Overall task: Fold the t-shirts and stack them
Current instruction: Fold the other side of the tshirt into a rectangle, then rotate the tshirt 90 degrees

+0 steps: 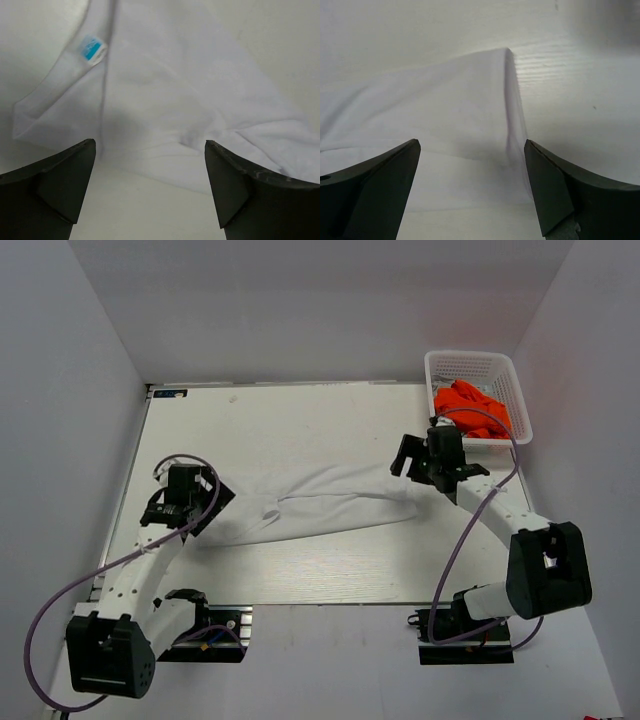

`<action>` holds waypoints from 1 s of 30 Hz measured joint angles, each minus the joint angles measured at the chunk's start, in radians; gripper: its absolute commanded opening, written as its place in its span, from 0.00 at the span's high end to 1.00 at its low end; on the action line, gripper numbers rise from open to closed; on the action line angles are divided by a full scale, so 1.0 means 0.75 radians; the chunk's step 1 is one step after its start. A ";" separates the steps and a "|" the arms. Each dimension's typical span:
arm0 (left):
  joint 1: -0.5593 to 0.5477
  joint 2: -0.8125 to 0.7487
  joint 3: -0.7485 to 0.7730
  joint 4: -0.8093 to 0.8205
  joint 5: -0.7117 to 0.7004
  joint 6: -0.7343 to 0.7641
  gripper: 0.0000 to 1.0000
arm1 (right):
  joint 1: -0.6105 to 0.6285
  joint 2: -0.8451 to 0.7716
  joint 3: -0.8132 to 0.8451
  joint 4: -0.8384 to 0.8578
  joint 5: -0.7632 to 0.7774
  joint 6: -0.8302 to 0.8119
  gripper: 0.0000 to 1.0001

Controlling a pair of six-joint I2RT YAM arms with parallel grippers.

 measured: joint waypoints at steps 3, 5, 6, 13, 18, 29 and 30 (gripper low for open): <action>-0.001 0.117 0.058 0.123 0.056 0.024 0.00 | 0.008 0.058 0.067 0.063 -0.091 -0.016 0.10; -0.001 0.252 0.101 0.199 0.095 0.038 0.00 | 0.021 0.132 0.117 0.083 -0.142 -0.025 0.10; -0.001 0.341 0.126 0.231 0.112 0.048 0.00 | 0.029 0.189 0.152 0.093 -0.173 -0.027 0.10; -0.001 0.917 0.411 0.218 0.127 0.079 0.00 | 0.072 0.467 0.235 0.118 -0.293 -0.023 0.10; 0.000 1.188 0.737 0.180 0.104 0.099 0.00 | 0.123 0.458 0.163 0.113 -0.309 -0.038 0.10; -0.101 2.305 2.399 0.192 0.220 0.209 0.00 | 0.769 0.330 0.024 0.039 -0.509 -0.254 0.12; -0.125 2.333 2.413 0.280 0.266 0.207 0.00 | 0.827 0.339 0.035 0.028 -0.520 -0.297 0.14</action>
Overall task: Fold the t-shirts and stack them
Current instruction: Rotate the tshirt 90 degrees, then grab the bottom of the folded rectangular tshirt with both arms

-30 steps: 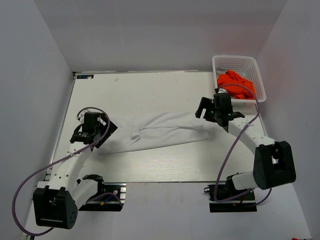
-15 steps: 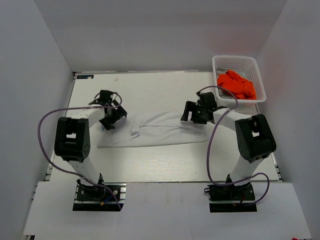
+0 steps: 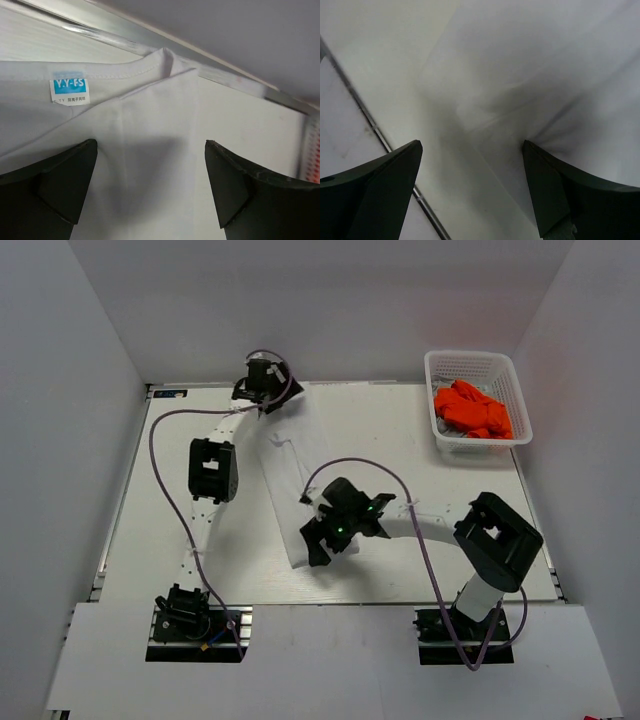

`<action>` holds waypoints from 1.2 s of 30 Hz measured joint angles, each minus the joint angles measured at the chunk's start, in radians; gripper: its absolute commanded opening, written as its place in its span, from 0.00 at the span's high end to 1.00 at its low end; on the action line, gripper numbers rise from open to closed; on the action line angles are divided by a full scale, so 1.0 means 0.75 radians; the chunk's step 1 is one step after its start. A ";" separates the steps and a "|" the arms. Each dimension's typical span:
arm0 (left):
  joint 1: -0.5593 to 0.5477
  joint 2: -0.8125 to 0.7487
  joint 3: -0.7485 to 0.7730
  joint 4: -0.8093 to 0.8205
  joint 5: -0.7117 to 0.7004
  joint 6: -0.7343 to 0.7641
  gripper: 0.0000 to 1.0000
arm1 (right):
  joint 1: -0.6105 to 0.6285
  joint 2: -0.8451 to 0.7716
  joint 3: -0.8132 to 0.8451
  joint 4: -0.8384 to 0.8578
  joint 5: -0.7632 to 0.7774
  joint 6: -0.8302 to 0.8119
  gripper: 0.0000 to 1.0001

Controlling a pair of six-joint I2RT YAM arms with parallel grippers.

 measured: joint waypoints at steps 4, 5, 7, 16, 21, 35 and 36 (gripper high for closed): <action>-0.107 0.053 -0.012 0.229 0.138 -0.063 0.00 | 0.176 0.074 0.106 -0.076 -0.016 -0.141 0.17; -0.130 0.081 0.017 0.262 0.170 -0.083 0.00 | 0.204 0.080 0.117 -0.082 -0.019 -0.169 0.14; -0.172 0.125 0.048 0.342 0.221 -0.127 0.00 | 0.241 0.079 0.118 -0.096 -0.021 -0.214 0.14; -0.192 0.141 0.021 0.473 0.318 -0.226 0.00 | 0.264 0.041 0.105 -0.125 -0.018 -0.258 0.10; -0.182 0.103 0.012 0.417 0.324 -0.173 0.00 | 0.266 -0.256 0.008 -0.118 0.067 -0.222 0.10; -0.176 -1.425 -1.220 0.142 0.176 0.168 0.00 | 0.151 -0.553 -0.159 -0.135 0.376 0.111 0.10; -0.186 -1.556 -1.393 0.133 0.181 0.168 0.00 | 0.132 -0.546 -0.191 -0.154 0.372 0.133 0.10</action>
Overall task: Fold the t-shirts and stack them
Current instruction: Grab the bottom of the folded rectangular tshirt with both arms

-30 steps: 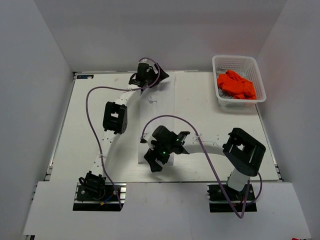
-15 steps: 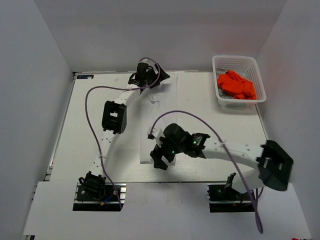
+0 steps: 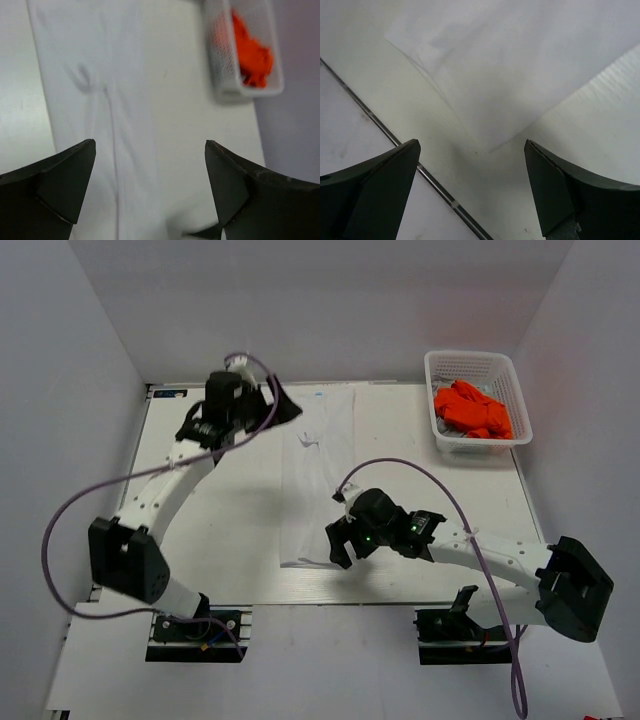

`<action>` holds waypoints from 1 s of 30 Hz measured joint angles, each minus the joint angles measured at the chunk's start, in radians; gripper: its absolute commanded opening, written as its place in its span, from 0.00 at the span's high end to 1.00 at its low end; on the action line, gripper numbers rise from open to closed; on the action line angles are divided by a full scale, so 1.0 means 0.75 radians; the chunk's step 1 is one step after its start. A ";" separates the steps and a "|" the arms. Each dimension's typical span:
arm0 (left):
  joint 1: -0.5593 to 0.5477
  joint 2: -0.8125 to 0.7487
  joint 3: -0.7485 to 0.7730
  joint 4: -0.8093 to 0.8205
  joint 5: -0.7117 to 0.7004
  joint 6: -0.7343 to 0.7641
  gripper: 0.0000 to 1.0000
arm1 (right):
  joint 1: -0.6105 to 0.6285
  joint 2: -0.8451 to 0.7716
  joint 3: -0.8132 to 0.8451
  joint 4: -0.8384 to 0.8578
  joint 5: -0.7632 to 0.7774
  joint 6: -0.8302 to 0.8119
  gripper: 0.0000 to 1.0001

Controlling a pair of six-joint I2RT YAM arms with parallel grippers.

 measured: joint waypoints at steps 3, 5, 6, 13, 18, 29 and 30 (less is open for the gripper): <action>-0.047 -0.181 -0.367 -0.064 0.008 -0.008 0.00 | -0.026 0.013 -0.058 -0.025 -0.040 0.009 0.10; -0.088 -0.206 -0.596 -0.145 0.017 -0.029 0.00 | -0.030 0.030 -0.076 -0.036 -0.089 0.000 0.10; -0.109 -0.223 -0.705 -0.179 0.022 -0.046 0.00 | -0.030 0.043 -0.078 -0.036 -0.115 -0.003 0.10; -0.220 -0.487 -1.093 -0.439 0.103 -0.138 0.06 | -0.033 0.138 -0.086 -0.014 -0.217 0.001 0.10; -0.275 -0.413 -1.107 -0.380 0.122 -0.162 0.18 | -0.034 0.189 -0.107 0.036 -0.176 0.049 0.19; -0.323 -0.208 -1.066 -0.234 0.136 -0.213 0.77 | -0.056 0.242 -0.112 0.127 -0.065 0.156 0.75; -0.325 -0.197 -1.063 -0.227 0.132 -0.222 0.85 | -0.061 0.245 -0.112 0.126 -0.061 0.165 0.84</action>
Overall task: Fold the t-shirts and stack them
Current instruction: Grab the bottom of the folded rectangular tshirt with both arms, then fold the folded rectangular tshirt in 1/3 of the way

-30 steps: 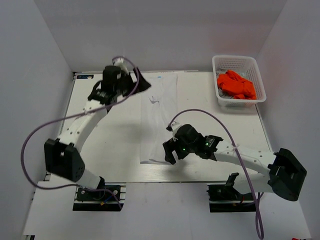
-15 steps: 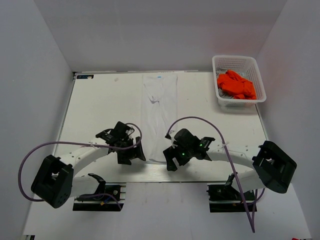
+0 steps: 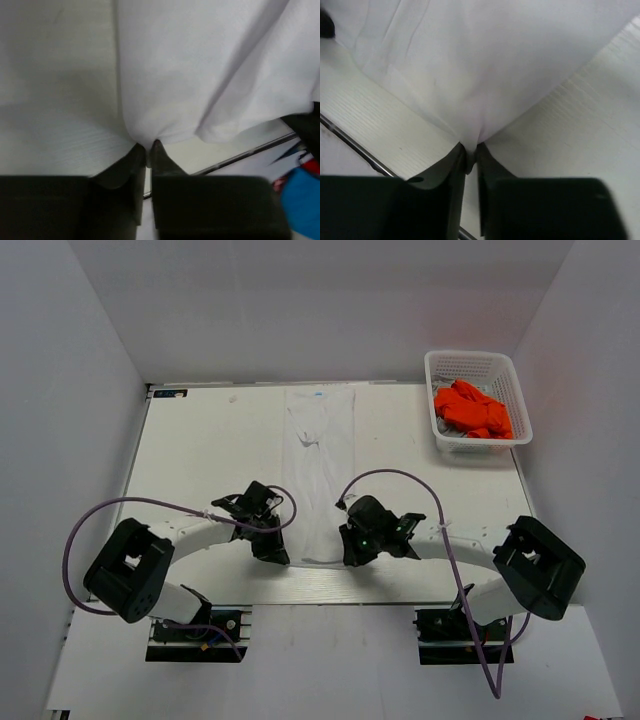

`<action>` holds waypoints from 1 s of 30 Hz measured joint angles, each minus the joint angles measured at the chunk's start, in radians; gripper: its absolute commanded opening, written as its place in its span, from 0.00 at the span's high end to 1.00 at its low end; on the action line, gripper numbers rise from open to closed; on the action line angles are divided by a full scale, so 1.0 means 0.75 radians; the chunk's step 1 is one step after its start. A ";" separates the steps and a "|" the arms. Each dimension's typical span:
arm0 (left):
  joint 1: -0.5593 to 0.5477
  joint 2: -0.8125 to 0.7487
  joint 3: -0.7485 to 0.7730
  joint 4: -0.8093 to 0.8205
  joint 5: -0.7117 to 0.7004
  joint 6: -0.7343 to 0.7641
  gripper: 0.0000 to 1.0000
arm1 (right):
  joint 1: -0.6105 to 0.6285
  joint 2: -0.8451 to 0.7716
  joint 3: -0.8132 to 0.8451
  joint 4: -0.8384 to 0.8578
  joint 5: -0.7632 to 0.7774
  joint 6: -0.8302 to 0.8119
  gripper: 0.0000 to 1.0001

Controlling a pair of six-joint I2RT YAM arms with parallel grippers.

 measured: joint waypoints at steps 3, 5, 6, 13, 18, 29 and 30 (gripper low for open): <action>-0.010 0.021 0.010 0.023 -0.019 -0.001 1.00 | -0.007 0.003 0.000 -0.001 0.009 0.010 0.97; -0.016 0.027 0.031 0.024 -0.052 0.005 1.00 | -0.010 0.002 0.001 -0.001 0.020 0.007 0.99; -0.018 0.032 0.044 0.024 -0.072 0.005 1.00 | -0.011 0.001 0.004 -0.004 0.026 0.005 0.99; -0.016 0.018 0.183 0.005 -0.217 0.007 1.00 | -0.041 -0.003 0.130 -0.038 0.157 -0.008 1.00; 0.007 0.027 0.360 -0.013 -0.306 0.016 1.00 | -0.121 0.032 0.294 -0.051 0.268 -0.020 1.00; 0.087 0.374 0.927 -0.047 -0.592 0.031 1.00 | -0.362 0.372 0.757 -0.056 0.346 -0.135 1.00; 0.102 0.420 0.975 -0.043 -0.606 0.035 1.00 | -0.376 0.401 0.798 -0.054 0.347 -0.146 1.00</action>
